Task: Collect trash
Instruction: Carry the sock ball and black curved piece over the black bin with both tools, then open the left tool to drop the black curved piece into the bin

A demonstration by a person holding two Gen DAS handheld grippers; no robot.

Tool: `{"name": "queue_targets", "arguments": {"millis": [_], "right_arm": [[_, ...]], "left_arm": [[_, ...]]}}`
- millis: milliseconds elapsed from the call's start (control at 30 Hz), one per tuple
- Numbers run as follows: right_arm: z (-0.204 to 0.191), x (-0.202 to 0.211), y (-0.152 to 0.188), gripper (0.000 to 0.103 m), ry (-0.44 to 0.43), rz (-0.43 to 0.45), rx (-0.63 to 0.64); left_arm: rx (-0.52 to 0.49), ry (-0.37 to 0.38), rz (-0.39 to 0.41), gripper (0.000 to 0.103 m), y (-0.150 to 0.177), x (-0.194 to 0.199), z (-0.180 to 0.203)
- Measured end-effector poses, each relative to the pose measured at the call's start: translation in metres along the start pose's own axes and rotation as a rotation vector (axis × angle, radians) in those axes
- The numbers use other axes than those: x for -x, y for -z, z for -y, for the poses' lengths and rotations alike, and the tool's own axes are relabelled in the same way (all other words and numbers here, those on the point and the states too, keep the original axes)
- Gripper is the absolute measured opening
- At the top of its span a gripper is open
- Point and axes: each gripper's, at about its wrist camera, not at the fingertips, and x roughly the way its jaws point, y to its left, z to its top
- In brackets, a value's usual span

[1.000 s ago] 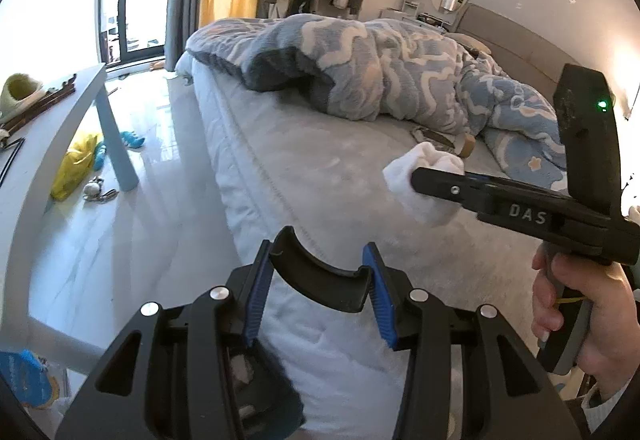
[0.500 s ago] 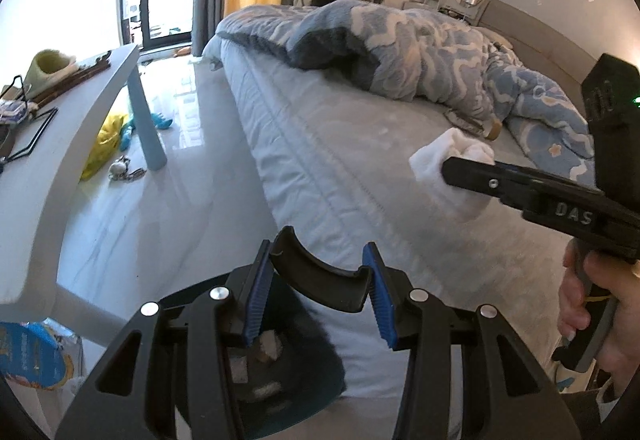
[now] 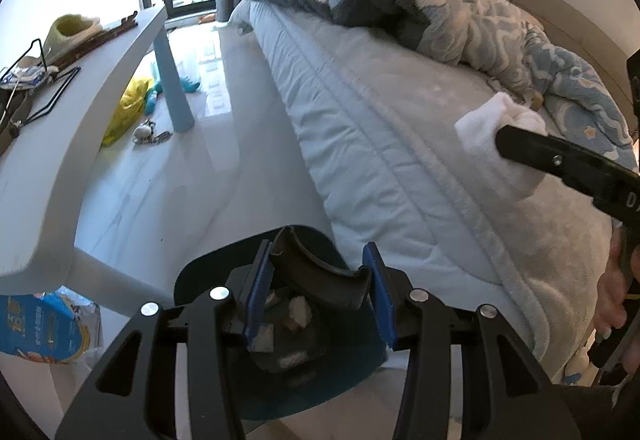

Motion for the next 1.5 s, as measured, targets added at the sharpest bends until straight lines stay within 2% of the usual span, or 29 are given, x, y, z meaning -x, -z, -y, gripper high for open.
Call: {"name": "queue_targets", "arguments": {"millis": [200, 600, 667, 733, 800, 833, 1133, 1500], "right_arm": [[-0.015, -0.010, 0.000, 0.040, -0.026, -0.016, 0.016], [-0.053, -0.041, 0.003, 0.040, -0.068, -0.069, 0.057], [-0.058, -0.047, 0.004, 0.040, -0.073, -0.078, 0.063], [-0.066, -0.055, 0.006, 0.040, -0.076, -0.093, 0.074], [-0.073, -0.063, 0.008, 0.040, -0.075, -0.106, 0.085], [-0.074, -0.065, 0.009, 0.040, -0.074, -0.111, 0.089], [-0.085, -0.092, 0.015, 0.040, -0.050, -0.156, 0.111], [-0.091, -0.122, 0.032, 0.040, -0.033, -0.236, 0.127]], "left_arm": [[0.023, -0.045, -0.085, 0.048, 0.010, -0.014, -0.017], [0.103, -0.048, -0.210, 0.049, 0.033, -0.028, -0.059], [0.110, -0.046, -0.220, 0.050, 0.035, -0.028, -0.065], [0.121, -0.041, -0.230, 0.060, 0.037, -0.028, -0.070], [0.127, -0.043, -0.219, 0.071, 0.037, -0.026, -0.073], [0.130, -0.043, -0.209, 0.073, 0.037, -0.022, -0.076], [0.171, -0.020, -0.148, 0.073, 0.032, -0.004, -0.095], [0.196, 0.009, 0.047, 0.070, 0.016, 0.038, -0.105]]}}
